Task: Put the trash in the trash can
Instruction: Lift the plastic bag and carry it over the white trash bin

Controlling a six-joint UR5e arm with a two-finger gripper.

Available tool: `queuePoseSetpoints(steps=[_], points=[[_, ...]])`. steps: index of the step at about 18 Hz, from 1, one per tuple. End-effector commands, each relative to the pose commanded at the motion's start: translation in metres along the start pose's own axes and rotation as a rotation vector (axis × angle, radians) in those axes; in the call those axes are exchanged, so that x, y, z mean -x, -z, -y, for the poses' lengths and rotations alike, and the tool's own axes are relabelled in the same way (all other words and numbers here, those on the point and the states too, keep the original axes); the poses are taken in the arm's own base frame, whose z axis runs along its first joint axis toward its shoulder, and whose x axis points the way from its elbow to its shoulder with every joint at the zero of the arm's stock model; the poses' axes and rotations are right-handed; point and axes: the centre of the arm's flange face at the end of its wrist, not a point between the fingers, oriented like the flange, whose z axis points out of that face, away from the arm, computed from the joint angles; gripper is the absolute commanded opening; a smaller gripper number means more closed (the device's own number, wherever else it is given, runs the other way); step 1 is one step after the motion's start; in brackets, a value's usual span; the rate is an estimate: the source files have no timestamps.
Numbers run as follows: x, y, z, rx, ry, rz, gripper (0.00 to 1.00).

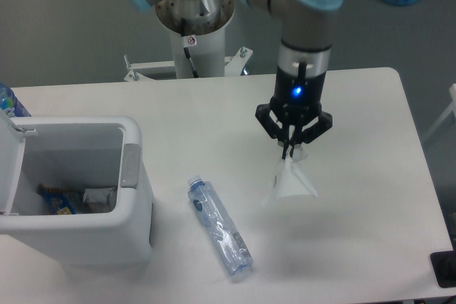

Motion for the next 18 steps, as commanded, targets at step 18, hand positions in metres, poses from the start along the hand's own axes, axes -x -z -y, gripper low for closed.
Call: queuePoseSetpoints(steps=[18], points=[[-0.168, 0.05, 0.048, -0.131, 0.167, -0.28, 0.03]])
